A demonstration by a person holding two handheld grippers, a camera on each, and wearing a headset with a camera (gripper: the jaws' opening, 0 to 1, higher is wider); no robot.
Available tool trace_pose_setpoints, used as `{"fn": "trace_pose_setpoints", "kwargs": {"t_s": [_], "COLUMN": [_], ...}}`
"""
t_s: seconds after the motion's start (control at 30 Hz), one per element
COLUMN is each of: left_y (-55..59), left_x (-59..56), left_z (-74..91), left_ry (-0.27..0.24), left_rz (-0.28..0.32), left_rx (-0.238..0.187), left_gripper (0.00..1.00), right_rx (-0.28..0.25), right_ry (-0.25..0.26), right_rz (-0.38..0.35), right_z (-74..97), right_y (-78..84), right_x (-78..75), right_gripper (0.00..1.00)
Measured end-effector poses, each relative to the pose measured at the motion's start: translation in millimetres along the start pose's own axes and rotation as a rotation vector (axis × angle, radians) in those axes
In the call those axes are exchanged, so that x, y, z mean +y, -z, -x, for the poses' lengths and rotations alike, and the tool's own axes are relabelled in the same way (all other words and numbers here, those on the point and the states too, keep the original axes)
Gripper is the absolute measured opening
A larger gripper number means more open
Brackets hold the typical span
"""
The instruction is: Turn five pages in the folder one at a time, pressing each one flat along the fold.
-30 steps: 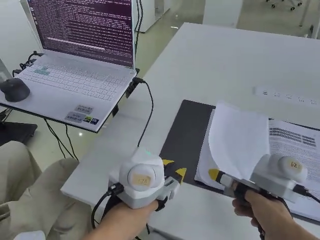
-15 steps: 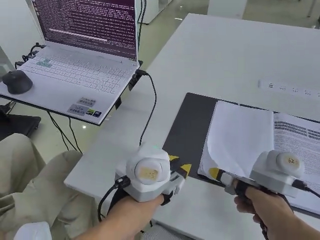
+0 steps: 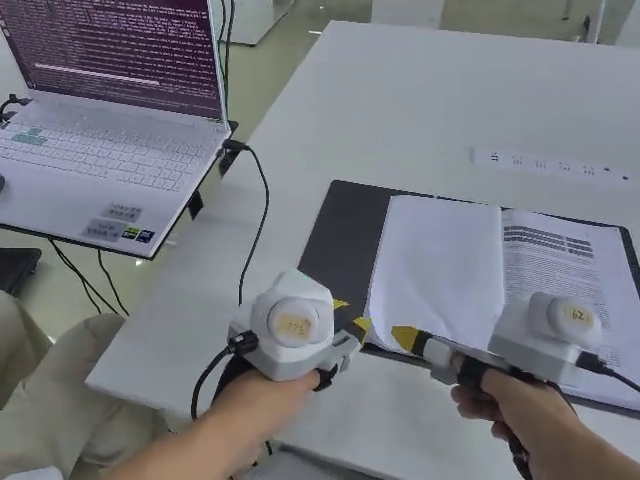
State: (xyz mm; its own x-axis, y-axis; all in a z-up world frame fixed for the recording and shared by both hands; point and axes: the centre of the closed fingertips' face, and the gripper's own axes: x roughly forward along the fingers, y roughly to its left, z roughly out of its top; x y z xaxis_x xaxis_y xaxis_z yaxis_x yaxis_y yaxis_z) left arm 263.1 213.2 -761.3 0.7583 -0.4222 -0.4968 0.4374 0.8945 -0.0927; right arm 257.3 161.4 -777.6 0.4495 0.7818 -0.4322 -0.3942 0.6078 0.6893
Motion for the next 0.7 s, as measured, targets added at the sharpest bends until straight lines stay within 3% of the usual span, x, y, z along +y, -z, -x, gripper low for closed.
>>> {"fn": "trace_pose_setpoints", "kwargs": {"t_s": [0.27, 0.5, 0.57, 0.63, 0.7], "left_y": [11.1, 27.7, 44.1, 39.5, 39.7], "left_x": [-13.0, -8.8, -2.4, -5.2, -4.6], "left_z": [-33.3, -46.4, -44.5, -42.7, -40.7], "left_ry": [0.018, -0.034, -0.072, -0.067, -0.075], "left_rz": [-0.031, -0.027, -0.072, -0.063, -0.053], "left_rx": [0.050, 0.103, 0.175, 0.116, 0.107], "left_gripper": [0.14, 0.12, 0.12, 0.11, 0.11], "right_rx": [-0.066, -0.111, -0.116, -0.120, -0.125], "right_ry": [0.061, 0.090, 0.094, 0.092, 0.093], "right_rz": [-0.058, -0.116, -0.123, -0.128, -0.135], "right_z": [28.5, 44.1, 46.6, 47.3, 47.8], "right_y": [-21.7, -35.1, -38.5, -41.1, -45.7], "right_x": [-39.2, -66.7, -71.7, -74.2, -79.0], "right_gripper": [0.07, 0.06, 0.06, 0.06, 0.06]}}
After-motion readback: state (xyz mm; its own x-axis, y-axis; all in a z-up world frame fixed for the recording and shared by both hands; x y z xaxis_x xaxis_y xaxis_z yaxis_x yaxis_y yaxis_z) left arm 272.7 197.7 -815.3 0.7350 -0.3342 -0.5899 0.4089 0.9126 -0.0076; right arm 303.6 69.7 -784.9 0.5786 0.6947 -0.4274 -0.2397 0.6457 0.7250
